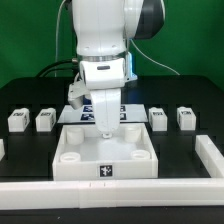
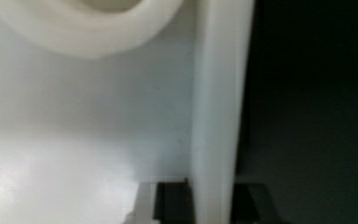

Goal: Assemble one leg

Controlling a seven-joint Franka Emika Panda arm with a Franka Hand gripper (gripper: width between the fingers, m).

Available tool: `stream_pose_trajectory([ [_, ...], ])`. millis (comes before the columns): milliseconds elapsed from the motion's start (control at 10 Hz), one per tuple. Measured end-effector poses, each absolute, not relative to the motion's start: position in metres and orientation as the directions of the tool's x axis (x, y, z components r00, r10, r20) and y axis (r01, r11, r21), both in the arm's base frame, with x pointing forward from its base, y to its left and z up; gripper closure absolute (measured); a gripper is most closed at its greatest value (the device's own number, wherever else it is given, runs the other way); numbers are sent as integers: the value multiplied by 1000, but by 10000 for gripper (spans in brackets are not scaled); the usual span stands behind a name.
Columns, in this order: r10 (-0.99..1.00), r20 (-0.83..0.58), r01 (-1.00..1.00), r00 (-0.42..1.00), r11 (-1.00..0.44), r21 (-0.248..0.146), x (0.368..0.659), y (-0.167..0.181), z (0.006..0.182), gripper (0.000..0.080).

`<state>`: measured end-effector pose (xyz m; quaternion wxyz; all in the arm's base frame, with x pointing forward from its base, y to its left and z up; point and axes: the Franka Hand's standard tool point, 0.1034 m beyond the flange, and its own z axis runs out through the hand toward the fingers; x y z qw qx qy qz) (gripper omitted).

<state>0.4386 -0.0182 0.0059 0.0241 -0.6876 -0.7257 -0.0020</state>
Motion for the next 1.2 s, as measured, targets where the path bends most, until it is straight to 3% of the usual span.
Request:
stream_pose_trajectory([
  [200,998,40,999,-45,46,-28,441,-14,6,742],
  [800,995,87,999,-50,49,5,471,53,6,742],
  [1200,995,96,999,-41,39,23,488,70,7,742],
])
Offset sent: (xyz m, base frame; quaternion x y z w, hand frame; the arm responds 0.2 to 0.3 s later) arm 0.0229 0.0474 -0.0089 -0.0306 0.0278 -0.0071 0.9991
